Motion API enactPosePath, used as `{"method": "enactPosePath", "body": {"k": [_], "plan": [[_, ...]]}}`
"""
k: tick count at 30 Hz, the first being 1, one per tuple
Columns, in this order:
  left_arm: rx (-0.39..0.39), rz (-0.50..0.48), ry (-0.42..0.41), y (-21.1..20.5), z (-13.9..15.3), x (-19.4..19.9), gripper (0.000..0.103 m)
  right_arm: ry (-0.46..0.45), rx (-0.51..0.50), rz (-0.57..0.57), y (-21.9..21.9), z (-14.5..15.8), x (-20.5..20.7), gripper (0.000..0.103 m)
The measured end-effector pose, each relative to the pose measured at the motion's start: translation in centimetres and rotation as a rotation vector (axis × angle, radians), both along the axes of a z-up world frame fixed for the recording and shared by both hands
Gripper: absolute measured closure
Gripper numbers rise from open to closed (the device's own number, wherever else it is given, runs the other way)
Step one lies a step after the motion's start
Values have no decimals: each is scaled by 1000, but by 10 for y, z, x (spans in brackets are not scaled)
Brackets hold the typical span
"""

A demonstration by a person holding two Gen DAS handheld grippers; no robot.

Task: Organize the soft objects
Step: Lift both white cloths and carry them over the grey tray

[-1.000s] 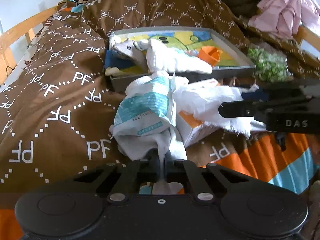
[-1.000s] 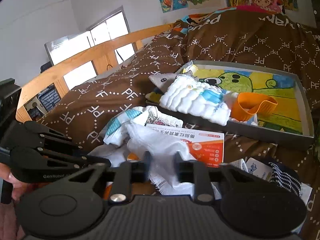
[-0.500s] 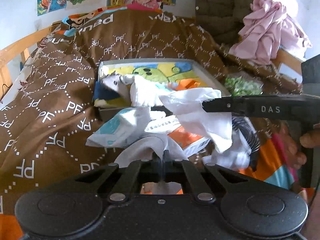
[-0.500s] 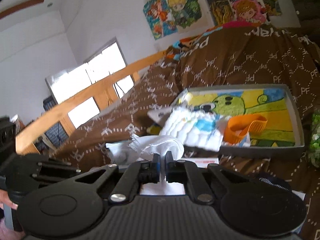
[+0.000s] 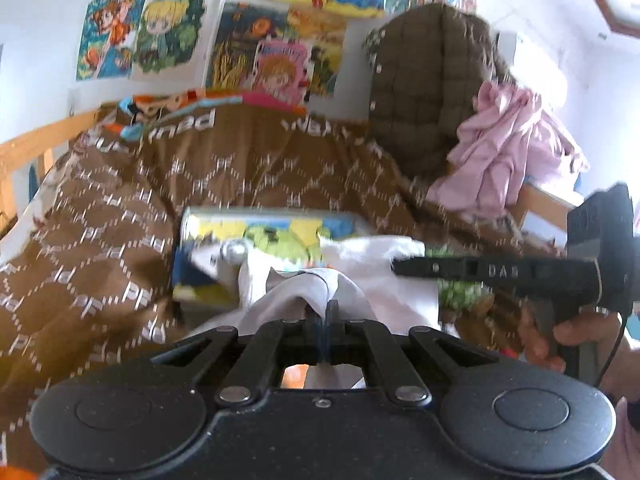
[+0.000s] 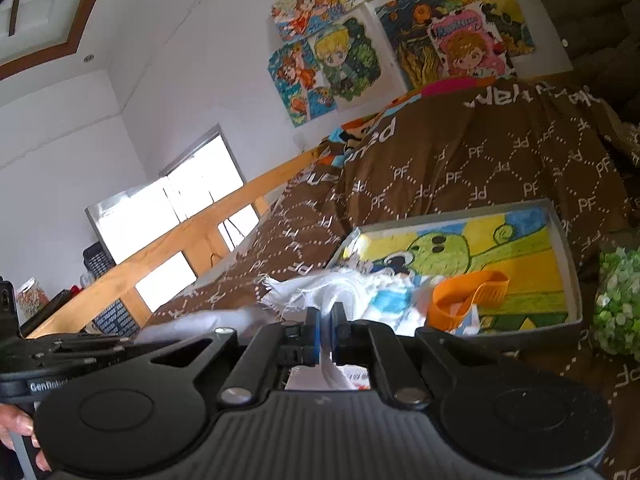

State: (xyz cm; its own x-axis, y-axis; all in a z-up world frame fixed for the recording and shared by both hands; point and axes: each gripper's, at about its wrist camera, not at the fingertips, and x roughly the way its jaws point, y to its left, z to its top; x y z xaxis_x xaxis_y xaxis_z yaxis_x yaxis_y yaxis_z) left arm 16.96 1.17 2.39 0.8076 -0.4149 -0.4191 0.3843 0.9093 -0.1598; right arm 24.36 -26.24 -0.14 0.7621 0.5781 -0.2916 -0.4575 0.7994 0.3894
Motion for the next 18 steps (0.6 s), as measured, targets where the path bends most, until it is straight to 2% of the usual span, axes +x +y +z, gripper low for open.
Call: {"method": "enactPosePath", "body": {"k": [4, 10, 18], "plan": [[-31, 48, 2, -3, 6, 29, 102, -19, -8, -41, -3, 1, 20, 97], [-72, 53, -71, -24, 16, 79, 102, -22, 17, -127, -16, -5, 58, 97], [-139, 58, -54, -53, -5, 154, 102, 2, 87, -208, -34, -15, 103, 97]]}}
